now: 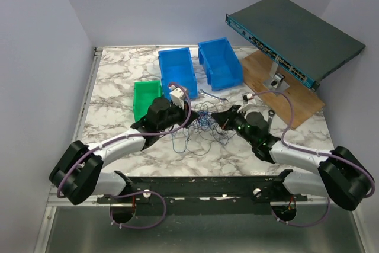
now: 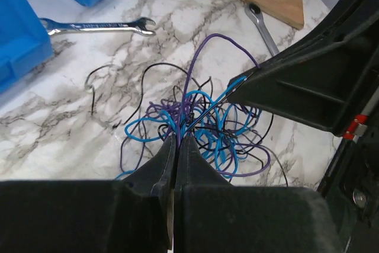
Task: Untangle the cables
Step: Untie the cable.
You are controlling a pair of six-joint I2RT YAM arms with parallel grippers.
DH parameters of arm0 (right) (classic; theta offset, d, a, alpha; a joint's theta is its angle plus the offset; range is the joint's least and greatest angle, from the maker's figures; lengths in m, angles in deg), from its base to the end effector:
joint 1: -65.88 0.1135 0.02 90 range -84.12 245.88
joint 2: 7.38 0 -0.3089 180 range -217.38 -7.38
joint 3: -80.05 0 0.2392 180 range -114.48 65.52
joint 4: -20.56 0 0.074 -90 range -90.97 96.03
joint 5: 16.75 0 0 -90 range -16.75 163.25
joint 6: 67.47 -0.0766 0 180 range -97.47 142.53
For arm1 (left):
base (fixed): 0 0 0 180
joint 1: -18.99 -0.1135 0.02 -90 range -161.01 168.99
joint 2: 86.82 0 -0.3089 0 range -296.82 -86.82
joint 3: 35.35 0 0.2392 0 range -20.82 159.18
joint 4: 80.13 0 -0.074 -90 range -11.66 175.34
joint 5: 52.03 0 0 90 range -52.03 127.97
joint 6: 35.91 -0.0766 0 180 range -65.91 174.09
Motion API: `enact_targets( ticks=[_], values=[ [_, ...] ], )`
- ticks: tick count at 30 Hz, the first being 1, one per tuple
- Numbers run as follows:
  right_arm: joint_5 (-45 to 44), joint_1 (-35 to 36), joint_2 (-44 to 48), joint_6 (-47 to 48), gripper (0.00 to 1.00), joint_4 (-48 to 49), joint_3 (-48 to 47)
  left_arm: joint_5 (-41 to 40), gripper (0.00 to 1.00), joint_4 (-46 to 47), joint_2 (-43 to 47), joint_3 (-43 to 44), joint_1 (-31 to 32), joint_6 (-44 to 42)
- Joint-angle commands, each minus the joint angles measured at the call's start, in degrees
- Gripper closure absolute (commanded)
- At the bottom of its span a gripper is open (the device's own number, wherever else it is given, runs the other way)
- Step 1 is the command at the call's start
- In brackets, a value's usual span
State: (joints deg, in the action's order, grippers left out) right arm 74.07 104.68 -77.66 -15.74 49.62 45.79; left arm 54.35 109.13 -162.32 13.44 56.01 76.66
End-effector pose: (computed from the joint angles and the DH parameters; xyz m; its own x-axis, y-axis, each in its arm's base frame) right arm 0.2009 0.1630 0.2454 -0.4691 0.4175 -0.7782 -0.4421 0.6518 0.6162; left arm 0.2242 -0.1961 0.2608 -0.5252 -0.0651 -0.8485 0.6399 0.6271 -0.4442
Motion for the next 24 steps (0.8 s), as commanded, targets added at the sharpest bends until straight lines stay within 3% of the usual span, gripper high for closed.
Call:
enact_targets(
  ticks=[1,5,9,11,17,19,22,24],
  values=[
    [-39.6,-0.4,5.3,-3.0,0.99,-26.2,-3.8,-21.6,1.00,-9.4,4.5,-0.9,-1.8,-0.3],
    [-52.6,-0.5,7.9,-6.1,0.99,-35.9,-4.2,-31.9,1.00,-15.3,5.6,-0.1,-3.0,2.2],
    [-62.3,-0.5,9.0,-18.3,0.99,-48.7,-4.7,-40.9,1.00,-18.9,7.8,-0.7,-3.4,4.3],
    [-61.6,-0.5,8.8,-18.7,0.99,-48.5,-4.6,-41.3,1.00,-18.3,8.8,-1.5,-3.5,4.1],
    [-50.7,-0.5,5.8,-7.0,0.93,-39.9,-6.0,-42.6,1.00,-18.9,9.9,-1.5,-3.5,4.2],
    [-47.0,-0.5,4.3,-2.6,0.88,-39.0,-7.2,-42.0,1.00,-17.8,11.4,-2.5,-3.5,4.1],
    [-41.5,-0.5,2.1,2.1,0.58,-38.0,-9.0,-32.6,1.00,-10.0,15.6,-6.3,-3.3,0.8],
    [-31.8,-0.5,0.9,8.5,0.43,-33.0,-8.7,-25.3,1.00,-2.9,17.4,-9.6,-3.1,-1.1]
  ],
)
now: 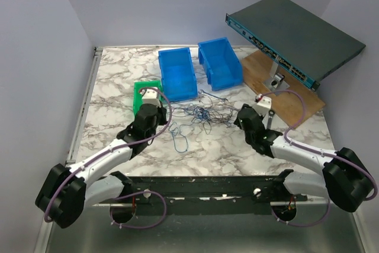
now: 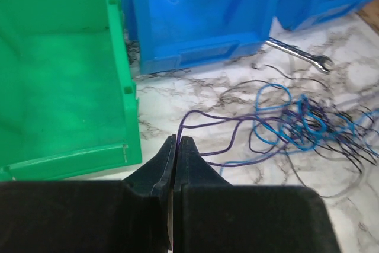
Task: Untangle the cables
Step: Untie the cable.
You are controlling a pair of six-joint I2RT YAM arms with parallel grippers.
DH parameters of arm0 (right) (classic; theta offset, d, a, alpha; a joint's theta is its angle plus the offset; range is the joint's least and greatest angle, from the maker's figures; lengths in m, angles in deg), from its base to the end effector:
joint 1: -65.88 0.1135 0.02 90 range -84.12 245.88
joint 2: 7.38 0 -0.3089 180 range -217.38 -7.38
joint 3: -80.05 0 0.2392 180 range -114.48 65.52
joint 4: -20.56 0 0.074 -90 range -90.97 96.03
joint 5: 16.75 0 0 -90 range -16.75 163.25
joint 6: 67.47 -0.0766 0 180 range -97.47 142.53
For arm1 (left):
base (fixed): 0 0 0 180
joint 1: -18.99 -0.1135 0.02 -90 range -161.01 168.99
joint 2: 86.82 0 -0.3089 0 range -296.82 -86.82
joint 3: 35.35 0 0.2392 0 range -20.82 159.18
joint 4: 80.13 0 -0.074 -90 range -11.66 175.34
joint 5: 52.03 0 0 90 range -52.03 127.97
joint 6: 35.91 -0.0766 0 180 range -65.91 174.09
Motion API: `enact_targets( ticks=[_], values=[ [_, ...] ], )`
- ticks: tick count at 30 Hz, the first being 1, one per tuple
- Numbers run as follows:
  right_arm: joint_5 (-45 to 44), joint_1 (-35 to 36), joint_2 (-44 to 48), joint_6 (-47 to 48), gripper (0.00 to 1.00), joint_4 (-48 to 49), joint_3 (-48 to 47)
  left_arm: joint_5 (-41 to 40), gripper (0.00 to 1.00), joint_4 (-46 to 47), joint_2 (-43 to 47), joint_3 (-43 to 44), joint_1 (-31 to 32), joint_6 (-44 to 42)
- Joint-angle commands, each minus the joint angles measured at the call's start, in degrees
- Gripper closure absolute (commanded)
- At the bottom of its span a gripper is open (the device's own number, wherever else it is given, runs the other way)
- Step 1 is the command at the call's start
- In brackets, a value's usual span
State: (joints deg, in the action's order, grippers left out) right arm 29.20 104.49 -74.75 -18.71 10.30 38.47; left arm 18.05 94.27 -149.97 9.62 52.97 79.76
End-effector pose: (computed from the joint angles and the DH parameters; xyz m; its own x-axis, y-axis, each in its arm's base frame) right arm 0.2058 0.0962 0.2186 -0.3519 0.3253 -0.8777 0.2962 0.9282 0.2253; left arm 0.2147 -0.1133 0.2556 -0.4170 -0.2101 -0.8843 0.0957 0.9574 -0.2726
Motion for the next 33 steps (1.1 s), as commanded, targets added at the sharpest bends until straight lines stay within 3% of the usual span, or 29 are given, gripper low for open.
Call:
enact_targets(
  ticks=[1,3,5,11,15,17,20,21,24,26,29,33],
  values=[
    [19.4,-0.3,-2.8,16.3,0.38,9.4,-1.2,13.7,1.00,14.0,5.3,-6.7,0.0,-4.7],
    [30.7,-0.2,-5.2,19.8,0.32,11.5,-2.5,16.6,1.00,14.8,4.4,-6.2,0.1,-5.0],
    [35.2,-0.2,-7.8,20.8,0.29,12.5,-4.2,18.0,1.00,12.9,2.6,-4.5,0.1,-5.2],
    [37.3,-0.2,-12.9,21.4,0.24,13.7,-8.9,19.5,1.00,13.3,1.5,-4.0,0.2,-5.2],
    [36.2,-0.2,-17.1,21.2,0.26,11.0,-13.0,19.7,1.00,13.0,1.4,-3.8,0.2,-5.3],
    [34.5,-0.2,-18.5,20.3,0.39,9.9,-14.0,19.3,1.00,12.9,1.5,-3.8,0.2,-5.4],
    [25.4,-0.2,-18.2,16.9,0.88,8.1,-13.6,16.2,1.00,11.6,2.5,-3.9,0.2,-4.8],
    [22.0,-0.2,-17.5,15.6,0.98,6.7,-13.5,14.4,1.00,11.2,3.2,-4.1,0.2,-4.7],
    [8.4,-0.3,-14.5,10.9,0.99,2.2,-12.6,6.6,1.00,9.8,6.5,-5.5,0.2,-3.4],
    [-3.4,-1.0,-12.0,2.6,0.99,-5.6,-12.8,-3.1,1.00,7.0,9.2,-6.5,0.1,-1.2],
    [-9.3,-3.5,-7.3,-5.4,0.99,-12.9,-11.3,-16.2,1.00,-2.3,12.4,-6.3,-1.6,5.1],
    [-13.6,-6.7,-1.2,-13.7,0.99,-18.3,-7.6,-26.5,1.00,-8.8,16.6,-6.9,-3.4,11.6]
  ],
)
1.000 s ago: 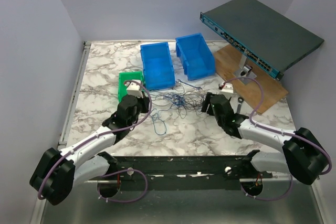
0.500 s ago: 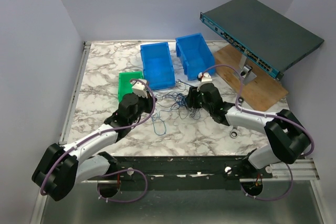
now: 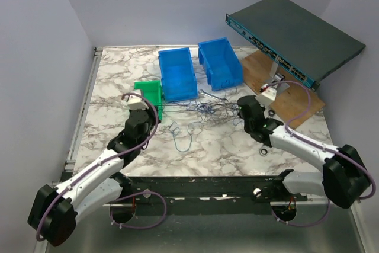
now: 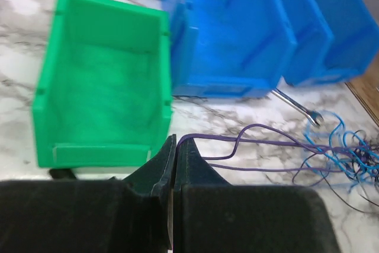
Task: Untangle the cables
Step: Untie the cable.
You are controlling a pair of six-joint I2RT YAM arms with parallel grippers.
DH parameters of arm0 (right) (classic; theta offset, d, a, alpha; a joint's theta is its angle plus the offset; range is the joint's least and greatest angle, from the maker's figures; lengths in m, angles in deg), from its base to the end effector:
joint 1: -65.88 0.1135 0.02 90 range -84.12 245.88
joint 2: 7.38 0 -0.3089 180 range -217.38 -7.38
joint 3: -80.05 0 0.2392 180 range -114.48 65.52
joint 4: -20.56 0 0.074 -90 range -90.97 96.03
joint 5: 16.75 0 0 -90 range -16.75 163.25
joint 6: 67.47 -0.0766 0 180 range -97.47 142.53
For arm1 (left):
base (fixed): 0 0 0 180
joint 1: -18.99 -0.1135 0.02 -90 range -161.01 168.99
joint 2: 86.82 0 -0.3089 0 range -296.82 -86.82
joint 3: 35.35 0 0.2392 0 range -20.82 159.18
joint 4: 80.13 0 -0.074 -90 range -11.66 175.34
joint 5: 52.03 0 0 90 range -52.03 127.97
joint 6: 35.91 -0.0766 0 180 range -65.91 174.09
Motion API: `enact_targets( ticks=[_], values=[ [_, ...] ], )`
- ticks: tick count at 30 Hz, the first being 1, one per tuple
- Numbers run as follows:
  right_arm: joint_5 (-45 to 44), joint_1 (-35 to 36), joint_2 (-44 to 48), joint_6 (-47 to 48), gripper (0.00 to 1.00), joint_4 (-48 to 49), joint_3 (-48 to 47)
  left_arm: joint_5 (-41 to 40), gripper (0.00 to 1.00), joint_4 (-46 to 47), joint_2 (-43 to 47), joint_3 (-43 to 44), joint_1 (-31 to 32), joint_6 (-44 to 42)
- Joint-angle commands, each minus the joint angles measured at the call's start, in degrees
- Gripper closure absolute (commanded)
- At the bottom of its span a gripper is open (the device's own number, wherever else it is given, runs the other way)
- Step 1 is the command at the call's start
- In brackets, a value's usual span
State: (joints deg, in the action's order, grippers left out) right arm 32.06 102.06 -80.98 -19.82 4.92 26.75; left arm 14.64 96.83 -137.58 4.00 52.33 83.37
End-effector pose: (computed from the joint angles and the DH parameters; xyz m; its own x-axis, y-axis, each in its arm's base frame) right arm 0.2426 0.1150 0.2496 -0.3595 0.3652 -0.8587 0.3089 0.9149 0.2598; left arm 0.1828 -0.0839 0.2694 -0.2720 -0.3586 -0.8930 0.0588 0.9200 -0.3874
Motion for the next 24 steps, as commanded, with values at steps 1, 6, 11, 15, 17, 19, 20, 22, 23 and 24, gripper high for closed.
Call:
enact_targets(
  ticks=[1,6,11,15,17,19,20,22,23,24],
  values=[
    [-16.9,-5.3,6.4,-14.4,0.99,-14.1,5.1,-25.0,1.00,-13.5,5.3,-1.4,-2.8,9.2],
    [-18.8,-9.2,14.0,-23.8,0.99,-20.1,9.1,-31.2,1.00,-18.1,8.6,-2.1,-3.0,13.9],
    [-20.5,-9.8,21.3,-26.0,0.99,-22.5,11.0,-27.4,1.00,-13.3,8.9,-3.6,-3.1,10.5],
    [-21.0,-9.8,25.1,-23.0,0.99,-22.7,10.6,-17.1,1.00,-2.5,8.5,-5.9,-3.1,2.2],
    [-18.7,-9.8,26.7,-17.8,0.99,-20.0,10.4,-10.8,1.00,0.7,8.3,-6.3,-3.1,-0.4],
    [-9.1,-9.8,28.7,-5.6,0.90,-12.0,10.9,-3.8,1.00,4.6,8.2,-6.9,-3.1,-3.9],
    [0.1,-9.9,29.6,3.2,0.73,-7.5,11.5,0.0,1.00,6.6,8.0,-7.2,-3.0,-5.3],
    [22.3,-9.8,30.9,13.7,0.37,3.2,13.5,6.1,1.00,9.6,7.6,-7.6,-3.0,-7.0],
    [32.0,-9.8,30.7,14.9,0.25,6.8,14.3,8.0,1.00,10.4,7.4,-7.7,-3.0,-7.2],
    [37.3,-9.8,29.8,15.0,0.20,8.4,14.0,9.0,1.00,10.8,7.1,-7.6,-3.0,-7.5]
  ],
)
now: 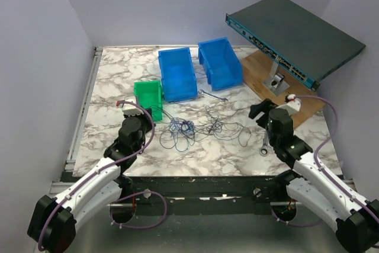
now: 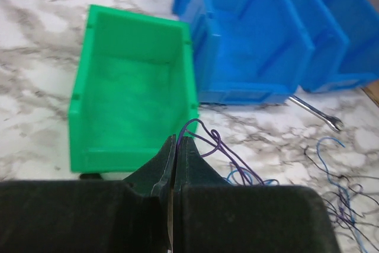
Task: Untangle the cables
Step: Untie the cable.
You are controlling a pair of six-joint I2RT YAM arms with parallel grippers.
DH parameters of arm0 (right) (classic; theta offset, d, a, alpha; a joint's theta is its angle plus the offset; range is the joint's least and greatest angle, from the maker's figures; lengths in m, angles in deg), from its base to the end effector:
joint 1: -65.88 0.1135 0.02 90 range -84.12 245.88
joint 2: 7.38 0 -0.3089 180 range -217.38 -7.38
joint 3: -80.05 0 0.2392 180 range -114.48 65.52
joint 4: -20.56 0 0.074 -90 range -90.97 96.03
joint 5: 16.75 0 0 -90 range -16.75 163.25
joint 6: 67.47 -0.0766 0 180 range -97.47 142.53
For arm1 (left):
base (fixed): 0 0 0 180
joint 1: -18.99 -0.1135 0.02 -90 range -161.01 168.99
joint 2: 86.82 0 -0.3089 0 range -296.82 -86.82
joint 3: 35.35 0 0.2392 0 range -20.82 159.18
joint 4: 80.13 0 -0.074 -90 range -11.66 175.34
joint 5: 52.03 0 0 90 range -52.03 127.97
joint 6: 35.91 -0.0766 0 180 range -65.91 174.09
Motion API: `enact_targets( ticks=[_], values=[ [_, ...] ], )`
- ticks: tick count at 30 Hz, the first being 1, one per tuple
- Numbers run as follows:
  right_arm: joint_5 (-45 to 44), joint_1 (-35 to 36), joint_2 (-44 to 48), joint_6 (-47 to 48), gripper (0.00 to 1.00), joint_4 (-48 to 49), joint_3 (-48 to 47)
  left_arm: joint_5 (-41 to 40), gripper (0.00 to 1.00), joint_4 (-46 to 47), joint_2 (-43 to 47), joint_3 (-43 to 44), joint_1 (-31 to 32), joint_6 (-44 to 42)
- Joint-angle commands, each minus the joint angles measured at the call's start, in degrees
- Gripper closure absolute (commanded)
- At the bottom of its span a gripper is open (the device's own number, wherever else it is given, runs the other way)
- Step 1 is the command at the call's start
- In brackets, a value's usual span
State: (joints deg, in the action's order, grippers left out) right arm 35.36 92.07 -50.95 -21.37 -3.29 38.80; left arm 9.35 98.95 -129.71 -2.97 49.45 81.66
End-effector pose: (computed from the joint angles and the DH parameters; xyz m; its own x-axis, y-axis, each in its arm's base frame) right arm 0.1606 0.0266 0.2574 -0.1837 0.5195 -0.8345 0.3798 0.8205 0.4272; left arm 0.1628 -0.0532 0.2521 -0.1701 -0.3713 -0.9128 -0.0433 0.9282 -0.3695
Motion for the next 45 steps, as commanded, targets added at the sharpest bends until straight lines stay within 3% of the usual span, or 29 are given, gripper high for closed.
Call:
enact_targets(
  ticks=[1,4,12,20,28,32,35,38,45],
  values=[
    [38.8,0.2,-2.4,16.5,0.18,17.0,1.0,14.8,1.00,8.7,-0.9,-0.5,-0.1,-5.9],
    [49.6,0.7,-10.4,20.3,0.18,16.3,-3.6,16.7,1.00,9.7,-0.7,-0.8,-0.1,-6.1],
    [56.3,11.5,-24.5,26.3,0.23,23.8,-9.6,19.3,1.00,11.2,-0.4,-1.2,0.0,-6.4],
    [54.3,18.7,-38.7,31.0,0.30,28.3,-15.6,19.8,1.00,11.4,-0.3,-1.2,0.1,-6.4],
    [52.4,20.2,-49.1,30.4,0.36,32.2,-18.4,19.1,1.00,11.1,0.9,-1.6,0.1,-6.2],
    [51.7,20.3,-52.2,29.3,0.48,33.5,-18.6,18.6,1.00,11.1,0.9,-1.6,0.1,-6.0],
    [44.9,20.3,-52.6,25.3,0.71,33.9,-18.3,18.0,1.00,10.9,1.5,-1.8,0.1,-6.0],
    [28.9,20.3,-48.7,20.2,0.98,32.7,-16.0,14.5,1.00,9.7,3.8,-2.6,0.1,-5.5],
    [-1.4,19.0,-34.6,12.7,0.99,23.9,-7.7,-0.1,1.00,2.9,6.7,-2.8,0.1,-1.6]
  ],
)
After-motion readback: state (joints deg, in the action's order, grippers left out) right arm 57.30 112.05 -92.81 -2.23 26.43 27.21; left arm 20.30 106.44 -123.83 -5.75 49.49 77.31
